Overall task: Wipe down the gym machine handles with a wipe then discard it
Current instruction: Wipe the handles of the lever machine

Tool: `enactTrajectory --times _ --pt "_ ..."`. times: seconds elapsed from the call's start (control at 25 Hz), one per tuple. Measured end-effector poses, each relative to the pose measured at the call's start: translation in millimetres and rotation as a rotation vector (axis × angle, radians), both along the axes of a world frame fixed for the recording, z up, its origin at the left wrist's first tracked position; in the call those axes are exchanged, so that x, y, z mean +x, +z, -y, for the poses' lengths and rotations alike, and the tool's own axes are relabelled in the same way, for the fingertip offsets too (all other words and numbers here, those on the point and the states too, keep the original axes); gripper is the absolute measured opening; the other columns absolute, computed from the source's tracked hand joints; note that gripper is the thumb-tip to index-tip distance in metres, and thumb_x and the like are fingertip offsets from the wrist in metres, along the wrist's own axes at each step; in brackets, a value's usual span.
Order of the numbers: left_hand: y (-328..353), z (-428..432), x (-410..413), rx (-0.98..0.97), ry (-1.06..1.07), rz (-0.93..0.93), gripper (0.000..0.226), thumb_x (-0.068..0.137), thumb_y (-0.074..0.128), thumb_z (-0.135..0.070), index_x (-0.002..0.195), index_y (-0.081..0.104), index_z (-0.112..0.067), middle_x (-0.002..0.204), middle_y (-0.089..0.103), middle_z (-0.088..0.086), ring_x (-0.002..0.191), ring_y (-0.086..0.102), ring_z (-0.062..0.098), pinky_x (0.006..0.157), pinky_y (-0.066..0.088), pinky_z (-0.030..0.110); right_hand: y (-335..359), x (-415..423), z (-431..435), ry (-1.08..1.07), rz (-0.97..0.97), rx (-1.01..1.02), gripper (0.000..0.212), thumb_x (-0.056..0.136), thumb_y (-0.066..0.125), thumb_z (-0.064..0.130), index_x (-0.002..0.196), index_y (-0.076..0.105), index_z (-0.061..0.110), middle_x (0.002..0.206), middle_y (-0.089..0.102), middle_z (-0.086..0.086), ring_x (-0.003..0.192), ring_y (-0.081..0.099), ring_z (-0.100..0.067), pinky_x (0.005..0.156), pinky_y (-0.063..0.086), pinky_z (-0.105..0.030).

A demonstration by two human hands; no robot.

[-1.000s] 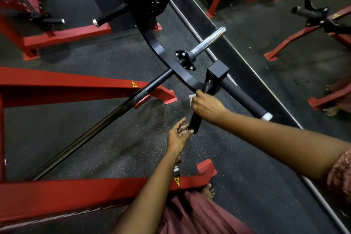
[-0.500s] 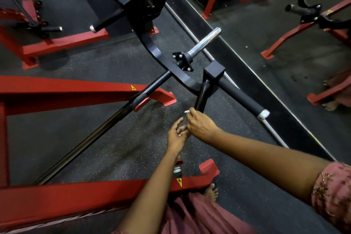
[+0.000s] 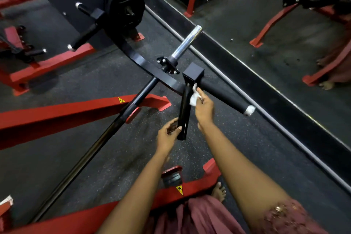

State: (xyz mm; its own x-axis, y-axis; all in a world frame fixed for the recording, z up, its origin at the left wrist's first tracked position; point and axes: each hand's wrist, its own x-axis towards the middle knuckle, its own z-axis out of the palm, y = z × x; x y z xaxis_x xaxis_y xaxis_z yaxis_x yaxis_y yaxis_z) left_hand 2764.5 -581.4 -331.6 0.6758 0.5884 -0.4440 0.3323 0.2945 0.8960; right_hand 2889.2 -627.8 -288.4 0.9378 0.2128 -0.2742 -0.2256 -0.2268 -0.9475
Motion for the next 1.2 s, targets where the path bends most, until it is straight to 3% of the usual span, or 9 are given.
enactTrajectory --times 0.08,0.24,0.44,0.6,0.76,0.92,1.08,1.2 --pt "0.8 0.1 0.8 0.011 0.001 0.001 0.037 0.085 0.061 -0.001 0.12 0.06 -0.014 0.106 0.067 0.004 0.098 0.06 0.013 0.094 0.046 0.031 -7.7 -9.3 -5.2 0.001 -0.01 0.025 0.04 0.093 0.041 0.0 0.129 0.051 0.013 0.133 0.053 -0.002 0.117 0.051 -0.014 0.093 0.037 -0.017" --pt "4.2 -0.7 -1.9 -0.011 -0.017 0.007 0.039 0.085 0.061 0.0 0.121 0.059 -0.015 0.105 0.068 0.005 0.096 0.062 0.012 0.088 0.048 0.026 -31.0 -27.5 12.0 0.023 -0.001 0.008 0.039 0.091 0.048 0.0 0.125 0.055 0.017 0.124 0.059 0.001 0.109 0.054 -0.01 0.097 0.044 -0.027" --pt "2.2 -4.9 -5.3 -0.042 -0.067 0.01 0.042 0.086 0.06 0.001 0.124 0.057 -0.018 0.114 0.067 0.005 0.109 0.062 0.017 0.095 0.049 0.032 -45.3 -79.0 42.6 -0.01 -0.124 0.012 0.037 0.088 0.046 -0.007 0.121 0.057 0.005 0.123 0.059 -0.008 0.108 0.055 -0.012 0.082 0.041 -0.007" --pt "4.7 -5.6 -6.0 -0.024 -0.093 0.009 0.045 0.086 0.058 0.002 0.127 0.054 -0.017 0.115 0.065 0.005 0.108 0.061 0.015 0.092 0.049 0.025 -52.6 -44.2 39.1 -0.042 -0.259 0.067 0.036 0.091 0.046 0.001 0.124 0.056 0.01 0.124 0.06 -0.01 0.106 0.057 -0.017 0.091 0.046 -0.027" --pt "5.3 -4.0 -6.4 -0.032 -0.093 0.022 0.047 0.087 0.056 0.003 0.13 0.052 -0.016 0.116 0.065 0.006 0.107 0.061 0.012 0.09 0.05 0.021 -30.9 -2.7 5.1 0.041 -0.173 0.127 0.04 0.092 0.04 -0.004 0.13 0.047 0.003 0.134 0.051 -0.007 0.114 0.048 -0.007 0.092 0.037 -0.013" --pt "6.6 -2.9 -7.3 -0.023 -0.103 0.031 0.046 0.087 0.057 0.002 0.13 0.052 -0.013 0.119 0.063 0.008 0.111 0.06 0.015 0.091 0.049 0.021 -40.2 -40.1 23.2 0.043 -0.201 0.051 0.039 0.092 0.041 -0.003 0.13 0.047 0.003 0.135 0.05 -0.007 0.122 0.047 -0.012 0.1 0.035 -0.02" --pt "12.4 -6.7 -7.4 0.012 -0.154 0.024 0.046 0.087 0.057 0.003 0.13 0.052 -0.013 0.113 0.065 0.005 0.101 0.062 0.013 0.083 0.052 0.016 -46.3 -79.0 42.3 0.071 -0.208 -0.051 0.039 0.091 0.041 -0.007 0.128 0.05 0.002 0.128 0.056 -0.008 0.099 0.062 -0.02 0.077 0.048 -0.024" --pt "23.1 -17.5 -4.1 0.368 -0.241 -0.092 0.043 0.087 0.061 -0.008 0.129 0.053 -0.015 0.116 0.063 0.001 0.108 0.058 0.012 0.093 0.047 0.023 -35.4 -80.2 58.3 0.068 -0.146 -0.122 0.04 0.09 0.039 -0.006 0.126 0.052 0.004 0.123 0.06 -0.013 0.092 0.061 -0.024 0.067 0.043 -0.021"
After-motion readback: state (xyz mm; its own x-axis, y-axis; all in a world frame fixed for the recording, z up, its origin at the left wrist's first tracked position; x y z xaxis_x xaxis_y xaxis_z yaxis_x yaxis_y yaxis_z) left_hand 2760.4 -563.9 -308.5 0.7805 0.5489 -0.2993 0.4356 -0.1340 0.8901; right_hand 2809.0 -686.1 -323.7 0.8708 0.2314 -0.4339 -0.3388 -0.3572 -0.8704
